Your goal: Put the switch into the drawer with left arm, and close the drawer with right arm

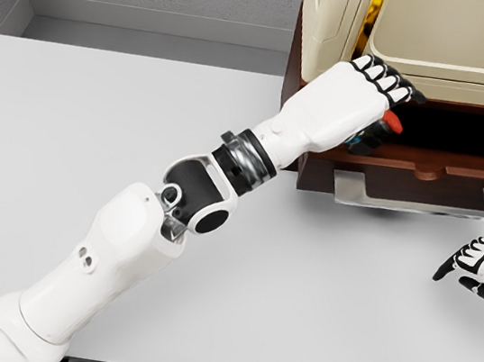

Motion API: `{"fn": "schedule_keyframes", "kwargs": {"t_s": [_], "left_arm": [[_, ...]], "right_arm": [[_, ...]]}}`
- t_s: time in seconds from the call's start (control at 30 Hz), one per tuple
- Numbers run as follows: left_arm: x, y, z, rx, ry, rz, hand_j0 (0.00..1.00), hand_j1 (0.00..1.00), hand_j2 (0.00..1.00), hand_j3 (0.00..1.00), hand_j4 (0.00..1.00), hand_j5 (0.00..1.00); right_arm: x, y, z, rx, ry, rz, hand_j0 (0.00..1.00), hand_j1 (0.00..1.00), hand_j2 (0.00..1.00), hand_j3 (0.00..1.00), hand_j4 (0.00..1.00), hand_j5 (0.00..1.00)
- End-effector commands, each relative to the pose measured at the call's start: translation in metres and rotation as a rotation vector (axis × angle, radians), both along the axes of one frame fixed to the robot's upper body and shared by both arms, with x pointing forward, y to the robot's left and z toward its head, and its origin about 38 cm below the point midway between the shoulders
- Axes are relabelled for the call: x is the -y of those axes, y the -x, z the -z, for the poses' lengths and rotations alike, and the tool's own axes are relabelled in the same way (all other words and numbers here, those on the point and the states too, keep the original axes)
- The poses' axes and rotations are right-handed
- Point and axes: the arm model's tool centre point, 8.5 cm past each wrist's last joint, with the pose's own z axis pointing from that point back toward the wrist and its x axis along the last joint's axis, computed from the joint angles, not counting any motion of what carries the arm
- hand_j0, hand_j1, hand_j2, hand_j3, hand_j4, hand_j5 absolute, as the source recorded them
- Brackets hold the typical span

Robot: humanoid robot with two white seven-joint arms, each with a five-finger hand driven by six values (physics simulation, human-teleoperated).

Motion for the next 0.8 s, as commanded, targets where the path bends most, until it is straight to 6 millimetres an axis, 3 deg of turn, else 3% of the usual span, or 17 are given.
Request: {"fn": "schedule_keyframes", "kwargs": {"t_s": [0.0, 0.2, 0.33, 0.43, 0.5, 0.6, 0.7, 0.77], "left_arm": [[0.0, 0.0, -0.001, 0.004, 0.001, 0.0, 0.78, 0.78, 0.78, 0.78, 0.78, 0.78], [0.0, 0.002, -0.003, 0.008, 0.007, 0.006, 0.78, 0.78, 0.78, 0.78, 0.78, 0.78], [-0.003, 0.023, -0.032, 0.075, 0.072, 0.049, 0.92, 0.92, 0.92, 0.92, 0.92, 0.92], [-0.037, 0.035, -0.037, 0.1, 0.069, 0.262, 0.93, 0.93, 0.93, 0.93, 0.93, 0.93], [-0.071, 0.04, -0.046, 0.163, 0.089, 0.414, 0.93, 0.93, 0.93, 0.93, 0.93, 0.93], [-0.123, 0.029, -0.052, 0.124, 0.123, 0.405, 0.93, 0.93, 0.93, 0.93, 0.93, 0.93], [-0.196, 0.017, -0.072, 0.061, 0.186, 0.344, 0.93, 0.93, 0.93, 0.93, 0.93, 0.93], [-0.243, 0.018, -0.056, -0.088, 0.222, 0.308, 0.94, 0.94, 0.94, 0.94, 0.94, 0.94]], "right_arm": [[0.0, 0.0, -0.001, 0.0, -0.004, 0.002, 0.53, 0.53, 0.53, 0.53, 0.53, 0.53], [0.0, -0.001, -0.002, 0.0, -0.005, 0.002, 0.53, 0.53, 0.53, 0.53, 0.53, 0.53], [0.001, -0.001, -0.003, -0.001, 0.001, -0.001, 0.53, 0.53, 0.53, 0.53, 0.53, 0.53], [0.001, -0.004, -0.008, 0.014, 0.002, 0.001, 0.53, 0.53, 0.53, 0.53, 0.53, 0.53], [0.001, -0.004, -0.008, 0.017, 0.001, 0.002, 0.53, 0.53, 0.53, 0.53, 0.53, 0.53], [0.002, -0.005, -0.009, 0.017, -0.005, 0.005, 0.53, 0.53, 0.53, 0.53, 0.53, 0.53], [0.002, -0.005, -0.009, 0.016, -0.011, 0.01, 0.53, 0.53, 0.53, 0.53, 0.53, 0.53], [0.002, -0.006, -0.01, 0.02, -0.019, 0.012, 0.53, 0.53, 0.53, 0.53, 0.53, 0.53]]}}
